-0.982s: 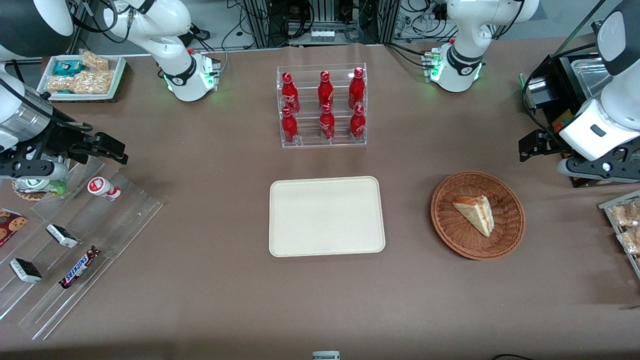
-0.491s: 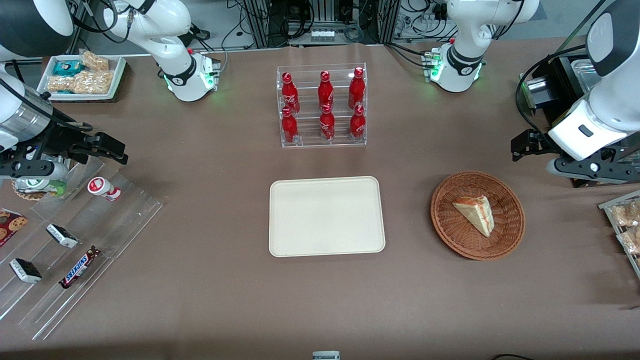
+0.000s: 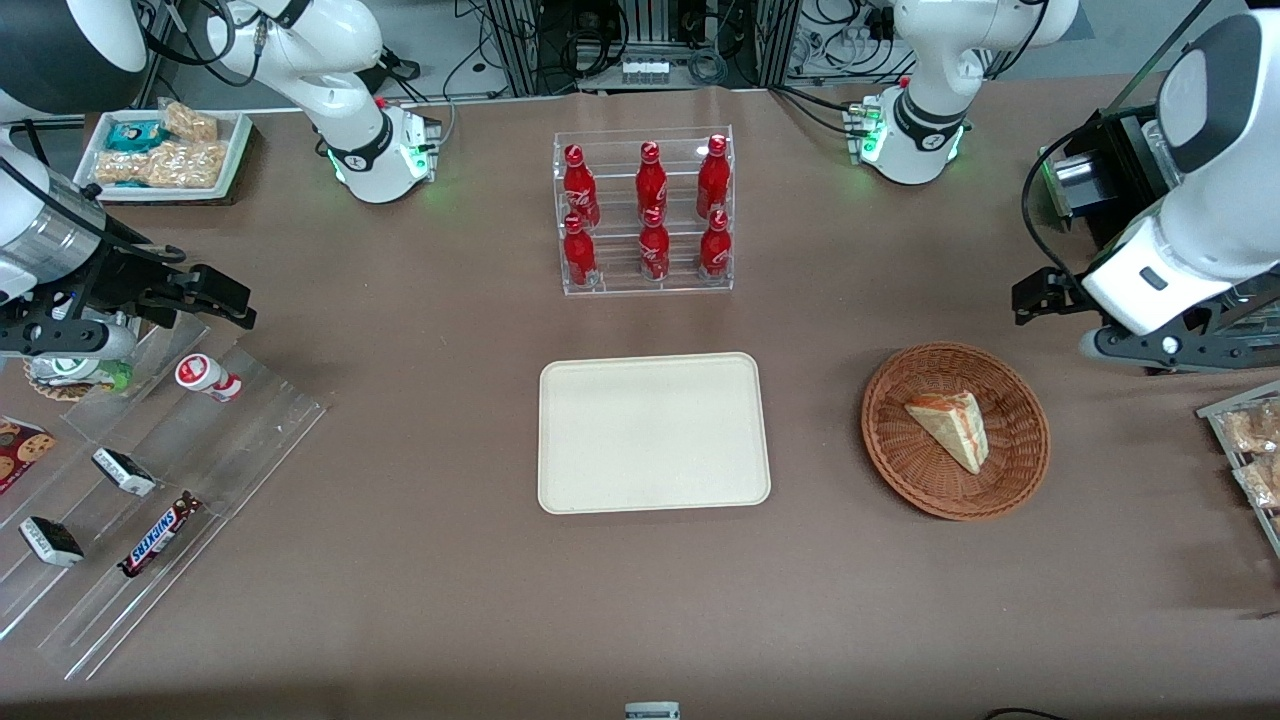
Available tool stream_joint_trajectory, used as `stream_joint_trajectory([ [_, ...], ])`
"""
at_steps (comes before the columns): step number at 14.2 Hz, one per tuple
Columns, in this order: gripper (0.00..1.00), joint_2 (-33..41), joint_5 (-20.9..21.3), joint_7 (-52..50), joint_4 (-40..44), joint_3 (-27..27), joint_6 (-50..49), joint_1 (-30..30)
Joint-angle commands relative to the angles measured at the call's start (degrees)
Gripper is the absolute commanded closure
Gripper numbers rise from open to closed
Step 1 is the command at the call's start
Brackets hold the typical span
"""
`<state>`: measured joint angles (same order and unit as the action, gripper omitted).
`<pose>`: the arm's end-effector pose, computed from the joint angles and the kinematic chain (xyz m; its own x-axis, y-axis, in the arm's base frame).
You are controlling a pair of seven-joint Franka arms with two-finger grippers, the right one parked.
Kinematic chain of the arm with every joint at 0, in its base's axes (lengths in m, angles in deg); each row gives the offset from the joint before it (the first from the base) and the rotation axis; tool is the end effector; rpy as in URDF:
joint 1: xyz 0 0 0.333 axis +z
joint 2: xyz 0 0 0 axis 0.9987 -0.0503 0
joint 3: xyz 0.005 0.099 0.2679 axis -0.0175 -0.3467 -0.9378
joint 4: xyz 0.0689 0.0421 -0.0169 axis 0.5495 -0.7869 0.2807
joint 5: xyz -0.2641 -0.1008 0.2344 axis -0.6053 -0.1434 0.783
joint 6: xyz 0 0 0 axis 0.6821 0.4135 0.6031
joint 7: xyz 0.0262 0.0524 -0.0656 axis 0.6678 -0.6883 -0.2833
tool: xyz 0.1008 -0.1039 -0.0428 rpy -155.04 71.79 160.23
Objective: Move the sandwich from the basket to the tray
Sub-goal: 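Lower the left gripper over the sandwich in the wicker basket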
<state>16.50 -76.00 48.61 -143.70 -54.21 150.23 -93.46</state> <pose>0.5319 -0.0532 0.4708 0.9812 -0.1360 -0.1369 -0.1400 -0.9900 -0.0197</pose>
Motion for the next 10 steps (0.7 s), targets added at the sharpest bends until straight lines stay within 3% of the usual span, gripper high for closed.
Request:
stream_joint_trajectory([
  [1, 0.0, -3.0, 0.4, -1.3, -1.6, -0.3, 1.8, -0.4],
  [6, 0.0, -3.7, 0.6, -1.8, -17.8, -0.5, 24.3, 0.0],
  [10, 0.0, -4.9, 0.9, -13.2, -26.9, -0.5, 39.4, -0.1],
])
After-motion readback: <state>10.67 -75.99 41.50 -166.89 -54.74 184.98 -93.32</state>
